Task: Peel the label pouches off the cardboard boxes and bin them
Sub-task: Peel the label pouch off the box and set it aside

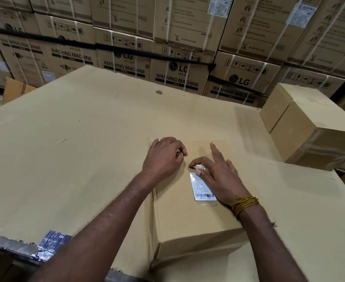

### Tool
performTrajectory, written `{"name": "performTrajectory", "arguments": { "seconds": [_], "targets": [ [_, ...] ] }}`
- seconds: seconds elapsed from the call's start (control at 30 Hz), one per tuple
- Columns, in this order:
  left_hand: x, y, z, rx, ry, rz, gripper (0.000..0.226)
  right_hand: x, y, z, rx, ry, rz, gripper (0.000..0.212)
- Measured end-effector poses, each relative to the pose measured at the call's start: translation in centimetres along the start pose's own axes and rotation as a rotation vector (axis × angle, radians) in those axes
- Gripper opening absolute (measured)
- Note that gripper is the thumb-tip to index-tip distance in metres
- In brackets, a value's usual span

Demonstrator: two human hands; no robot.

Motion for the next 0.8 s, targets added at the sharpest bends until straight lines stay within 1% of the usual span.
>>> {"name": "performTrajectory", "arguments": {
  "seconds": [0.13, 0.2, 0.33, 0.47, 0.63, 0.8],
  "targets": [
    [0.00, 0.00, 0.09, -0.003, -0.002, -0.003, 0.019, -0.19, -0.03, 0.09, 0.015, -0.022, 0.058, 0.028],
    [0.01, -0.05, 0.12, -0.003, -0.001, 0.000, 0.019, -0.22, 0.01, 0.22, 0.018, -0.028, 0.069, 0.027],
    [0.01, -0.03, 0.06, -0.003, 0.002, 0.001, 0.019, -0.20, 0.01, 0.31, 0.000, -0.046, 0.060, 0.018],
    [-0.02, -0.03, 0.03, -0.007, 0.002, 0.004, 0.018, -0.30, 0.08, 0.33, 0.003, -0.045, 0.098, 0.027],
    [-0.03, 0.05, -0.05, -0.004, 0.004, -0.003, 0.020, -0.28, 0.15, 0.47, -0.029, -0.062, 0.098, 0.019],
    [0.00, 0.06, -0.11, -0.007, 0.005, 0.003, 0.020, -0.26, 0.26, 0.55, -0.032, -0.061, 0.111, 0.024]
  ]
}}
Point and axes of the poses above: each hand's wrist, its own x-axis away from the middle knuckle, its own y-axis out of the back of the hand, z = x × y, the point moved 3 cm from there along -x, towards the middle knuckle, and after that the axes turned 10 degrees about -z, right-handed, at the moved point
